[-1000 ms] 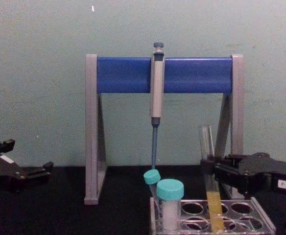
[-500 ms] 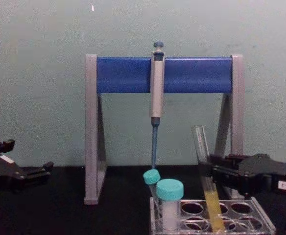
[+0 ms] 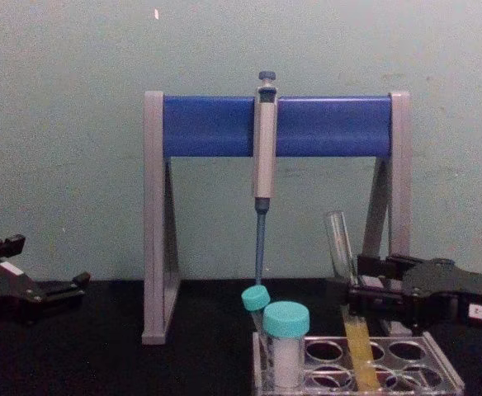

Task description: Pick up the test tube from the test tube rack, shake it, then place it back into the test tube rack.

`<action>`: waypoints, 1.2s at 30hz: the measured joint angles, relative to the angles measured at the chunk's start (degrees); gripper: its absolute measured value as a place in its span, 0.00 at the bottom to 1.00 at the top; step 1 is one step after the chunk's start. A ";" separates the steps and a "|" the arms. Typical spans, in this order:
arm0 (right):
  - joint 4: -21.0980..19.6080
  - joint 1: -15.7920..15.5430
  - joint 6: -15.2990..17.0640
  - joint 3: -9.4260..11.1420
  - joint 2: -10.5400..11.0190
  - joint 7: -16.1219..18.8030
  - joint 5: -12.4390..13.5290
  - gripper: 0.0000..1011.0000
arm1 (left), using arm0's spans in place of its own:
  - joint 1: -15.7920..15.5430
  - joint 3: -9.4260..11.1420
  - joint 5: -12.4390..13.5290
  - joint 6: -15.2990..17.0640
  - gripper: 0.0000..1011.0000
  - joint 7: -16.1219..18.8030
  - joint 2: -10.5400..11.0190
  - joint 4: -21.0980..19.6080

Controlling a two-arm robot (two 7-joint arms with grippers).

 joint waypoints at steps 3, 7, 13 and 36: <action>-0.01 0.00 -0.01 0.00 0.00 0.00 0.01 0.90 | 0.00 0.00 0.00 0.00 0.99 0.00 0.00 0.00; -0.01 0.00 -0.03 0.00 0.00 0.00 0.04 0.99 | 0.00 0.00 0.00 0.00 0.99 0.00 0.00 0.00; -0.15 0.00 -0.06 0.00 0.01 -0.13 0.01 0.99 | 0.00 0.00 0.00 0.00 0.99 0.00 0.00 0.00; -16.47 -10.67 -0.70 9.27 1.01 -20.87 -6.62 0.99 | 0.00 0.00 0.00 0.00 0.99 0.00 0.00 0.00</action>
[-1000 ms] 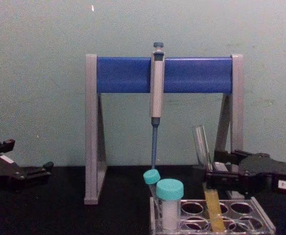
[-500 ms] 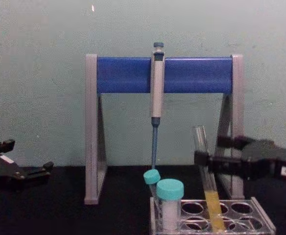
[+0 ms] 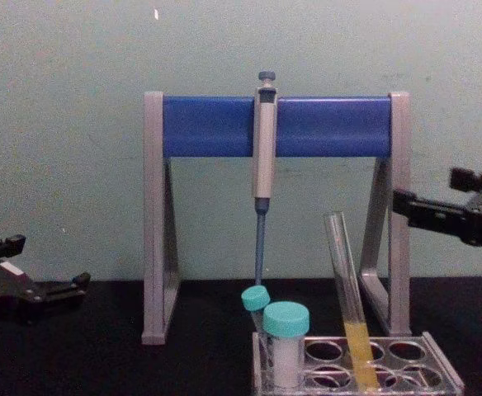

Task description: Pick up the test tube from the test tube rack, shake it, then place it back into the test tube rack.

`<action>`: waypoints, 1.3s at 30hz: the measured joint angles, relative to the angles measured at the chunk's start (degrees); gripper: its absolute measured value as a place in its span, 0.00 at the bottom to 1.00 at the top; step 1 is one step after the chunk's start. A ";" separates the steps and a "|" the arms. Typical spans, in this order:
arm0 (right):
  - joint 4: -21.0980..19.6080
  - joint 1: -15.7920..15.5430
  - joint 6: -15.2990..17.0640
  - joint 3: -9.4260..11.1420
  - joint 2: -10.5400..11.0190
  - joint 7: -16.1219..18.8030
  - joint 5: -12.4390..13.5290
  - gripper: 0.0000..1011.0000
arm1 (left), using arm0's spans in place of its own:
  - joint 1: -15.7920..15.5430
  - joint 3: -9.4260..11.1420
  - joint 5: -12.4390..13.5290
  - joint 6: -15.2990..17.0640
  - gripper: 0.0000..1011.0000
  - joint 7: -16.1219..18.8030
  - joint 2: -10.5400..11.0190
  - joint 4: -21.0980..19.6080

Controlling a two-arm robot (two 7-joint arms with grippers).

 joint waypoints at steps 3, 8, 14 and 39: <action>-0.43 -0.80 3.29 0.94 -0.45 -3.44 -1.10 0.99 | 0.00 0.00 0.00 0.00 0.99 0.00 0.00 0.00; 0.25 -1.51 9.00 2.03 -1.91 -8.31 -2.73 0.99 | 0.00 0.00 0.00 0.00 0.99 0.00 0.00 0.00; 2.28 -1.50 13.79 2.58 -3.62 -10.79 -3.48 0.99 | 0.00 0.00 0.00 0.00 0.99 0.00 0.00 0.00; 4.75 -0.90 16.11 2.95 -5.02 -10.72 -3.88 0.99 | 0.00 0.00 0.00 0.00 0.99 0.00 0.00 0.00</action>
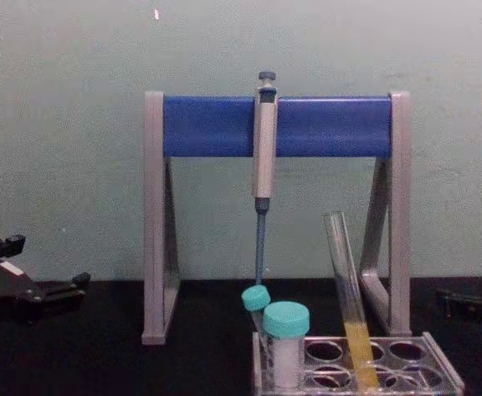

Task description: Pick up the test tube from the test tube rack, shake it, then place it back into the test tube rack.

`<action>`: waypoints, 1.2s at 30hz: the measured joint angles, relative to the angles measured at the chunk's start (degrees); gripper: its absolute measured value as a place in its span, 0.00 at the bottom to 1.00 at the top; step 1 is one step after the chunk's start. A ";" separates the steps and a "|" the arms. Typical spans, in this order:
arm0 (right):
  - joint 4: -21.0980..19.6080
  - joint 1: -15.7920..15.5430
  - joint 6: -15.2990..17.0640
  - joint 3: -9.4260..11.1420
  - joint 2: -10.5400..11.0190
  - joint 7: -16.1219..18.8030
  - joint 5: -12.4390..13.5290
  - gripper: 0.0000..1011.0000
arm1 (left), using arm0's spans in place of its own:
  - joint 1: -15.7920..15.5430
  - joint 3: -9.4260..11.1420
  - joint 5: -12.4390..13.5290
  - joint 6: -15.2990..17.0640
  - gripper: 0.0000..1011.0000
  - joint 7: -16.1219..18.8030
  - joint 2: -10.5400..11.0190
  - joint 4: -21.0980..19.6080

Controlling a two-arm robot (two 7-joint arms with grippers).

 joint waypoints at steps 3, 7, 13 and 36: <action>-0.03 -0.02 -0.04 -0.02 0.02 0.00 0.01 0.99 | 0.00 0.00 0.00 0.00 0.99 0.00 0.00 0.00; -0.05 -0.03 -0.07 -0.05 0.04 -0.01 0.01 0.99 | 0.00 0.00 0.00 0.00 0.99 0.00 0.00 0.00; -0.09 -0.04 -0.09 -0.06 0.06 -0.01 0.02 0.99 | 0.01 0.00 0.00 0.00 0.99 0.00 0.00 0.00; -0.14 -0.04 -0.15 -0.06 0.08 -0.01 0.05 0.99 | 0.00 0.00 0.00 0.00 0.99 0.00 0.00 0.00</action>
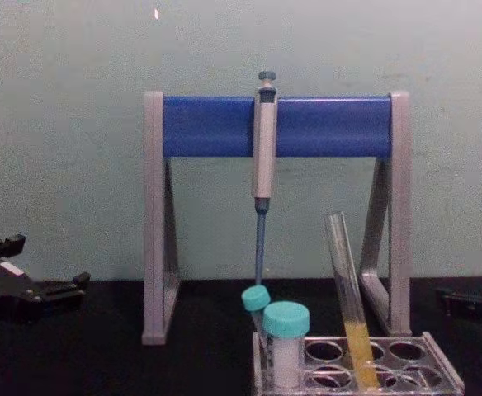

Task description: Pick up the test tube from the test tube rack, shake it, then place it back into the test tube rack.

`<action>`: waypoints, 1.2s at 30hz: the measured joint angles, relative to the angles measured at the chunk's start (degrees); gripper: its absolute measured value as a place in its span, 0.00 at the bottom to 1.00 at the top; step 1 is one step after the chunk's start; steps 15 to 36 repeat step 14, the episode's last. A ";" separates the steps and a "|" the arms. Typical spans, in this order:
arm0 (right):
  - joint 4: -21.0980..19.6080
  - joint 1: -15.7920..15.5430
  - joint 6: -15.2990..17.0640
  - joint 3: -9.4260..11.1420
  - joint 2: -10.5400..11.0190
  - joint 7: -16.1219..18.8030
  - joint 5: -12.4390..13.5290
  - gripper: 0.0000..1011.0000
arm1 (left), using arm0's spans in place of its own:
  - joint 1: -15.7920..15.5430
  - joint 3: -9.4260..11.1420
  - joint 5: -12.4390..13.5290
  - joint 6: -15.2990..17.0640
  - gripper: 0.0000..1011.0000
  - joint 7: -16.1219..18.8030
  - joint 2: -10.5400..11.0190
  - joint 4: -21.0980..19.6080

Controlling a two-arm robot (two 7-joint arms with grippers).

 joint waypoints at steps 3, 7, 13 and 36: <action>0.00 0.00 0.00 0.00 0.00 0.00 0.00 0.99 | 0.00 0.00 0.00 0.00 0.99 0.00 0.00 0.00; 0.00 0.00 0.00 0.00 0.01 0.00 0.00 0.99 | 0.00 0.00 0.00 0.00 0.99 0.00 0.00 0.00; 0.00 0.00 0.00 0.00 0.00 0.00 0.00 0.99 | 0.00 0.00 0.00 0.00 0.99 0.00 0.00 0.00; 0.00 0.00 0.00 0.00 0.00 0.00 0.00 0.99 | 0.00 0.00 0.00 0.00 0.99 0.00 0.00 0.00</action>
